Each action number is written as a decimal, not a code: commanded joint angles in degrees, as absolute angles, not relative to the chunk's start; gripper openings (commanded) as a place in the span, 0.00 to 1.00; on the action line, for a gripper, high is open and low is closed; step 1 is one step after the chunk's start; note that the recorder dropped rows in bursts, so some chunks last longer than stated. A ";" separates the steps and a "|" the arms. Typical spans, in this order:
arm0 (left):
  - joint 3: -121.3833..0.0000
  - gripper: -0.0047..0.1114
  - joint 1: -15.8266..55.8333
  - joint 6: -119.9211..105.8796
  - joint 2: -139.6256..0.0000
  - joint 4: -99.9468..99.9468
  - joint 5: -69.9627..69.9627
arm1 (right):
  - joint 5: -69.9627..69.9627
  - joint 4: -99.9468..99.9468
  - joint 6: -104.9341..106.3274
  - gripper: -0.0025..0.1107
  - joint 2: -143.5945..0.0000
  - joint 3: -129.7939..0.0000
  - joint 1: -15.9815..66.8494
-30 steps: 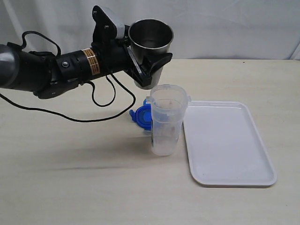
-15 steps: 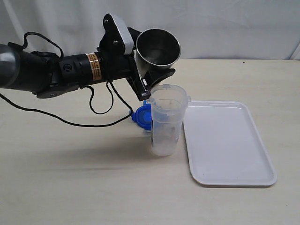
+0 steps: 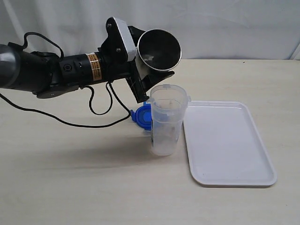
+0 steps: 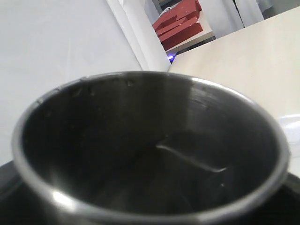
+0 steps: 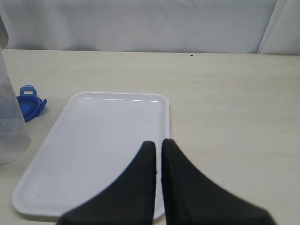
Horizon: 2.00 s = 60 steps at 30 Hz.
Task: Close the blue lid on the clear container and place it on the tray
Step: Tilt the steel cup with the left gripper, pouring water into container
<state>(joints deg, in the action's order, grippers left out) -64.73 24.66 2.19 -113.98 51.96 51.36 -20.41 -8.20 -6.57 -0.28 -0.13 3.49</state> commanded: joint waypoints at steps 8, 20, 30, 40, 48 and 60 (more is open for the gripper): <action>-65.36 0.04 24.73 -6.95 -113.30 50.36 54.56 | -19.74 -8.16 -6.67 0.06 0.00 0.00 3.44; -65.36 0.04 24.73 -16.06 -113.30 50.17 54.67 | -19.74 -8.16 -6.67 0.06 0.00 0.00 3.44; -65.36 0.04 24.73 -22.66 -113.30 50.17 54.67 | -19.74 -8.16 -6.67 0.06 0.00 0.00 3.44; -65.36 0.04 24.73 -25.82 -113.30 50.17 54.67 | -19.74 -8.16 -6.67 0.06 0.00 0.00 3.44; -65.36 0.04 24.73 -27.15 -113.30 50.31 54.77 | -19.74 -8.16 -6.67 0.06 0.00 0.00 3.44; -65.36 0.04 24.73 -30.55 -113.30 50.31 54.77 | -19.74 -8.16 -6.67 0.06 0.00 0.00 3.44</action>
